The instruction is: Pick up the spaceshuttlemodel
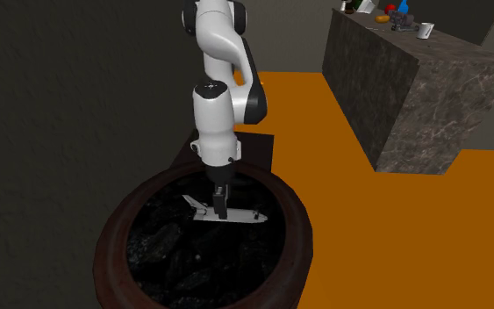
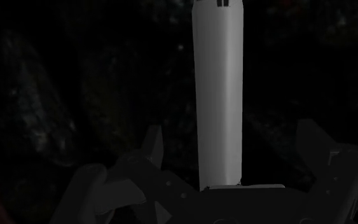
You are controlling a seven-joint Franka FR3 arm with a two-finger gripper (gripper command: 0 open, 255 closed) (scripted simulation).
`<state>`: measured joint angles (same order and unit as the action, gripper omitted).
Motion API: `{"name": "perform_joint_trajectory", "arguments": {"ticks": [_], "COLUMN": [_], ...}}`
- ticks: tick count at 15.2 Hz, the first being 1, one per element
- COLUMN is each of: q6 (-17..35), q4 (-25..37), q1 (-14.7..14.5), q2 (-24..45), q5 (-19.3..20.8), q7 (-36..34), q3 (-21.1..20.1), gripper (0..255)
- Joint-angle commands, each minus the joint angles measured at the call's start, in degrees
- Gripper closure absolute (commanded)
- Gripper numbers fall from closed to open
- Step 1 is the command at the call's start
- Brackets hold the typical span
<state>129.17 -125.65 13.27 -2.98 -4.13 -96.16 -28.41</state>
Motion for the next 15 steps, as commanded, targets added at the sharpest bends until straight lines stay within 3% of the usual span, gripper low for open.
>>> {"name": "perform_joint_trajectory", "arguments": {"ticks": [1, 5, 6, 15], "q6": [1.6, 2.8, 2.8, 2.8], "q4": [-0.8, -1.4, -1.4, -1.4], "q1": [0.0, -0.1, -0.1, -0.1], "q2": [0.8, 1.5, 1.5, 1.5], "q5": [0.4, 0.8, 0.8, 0.8], "q7": [-0.4, -0.7, -0.7, -0.7], "q3": [-0.1, -0.2, -0.2, -0.2], "gripper": [0, 0, 255, 255]}}
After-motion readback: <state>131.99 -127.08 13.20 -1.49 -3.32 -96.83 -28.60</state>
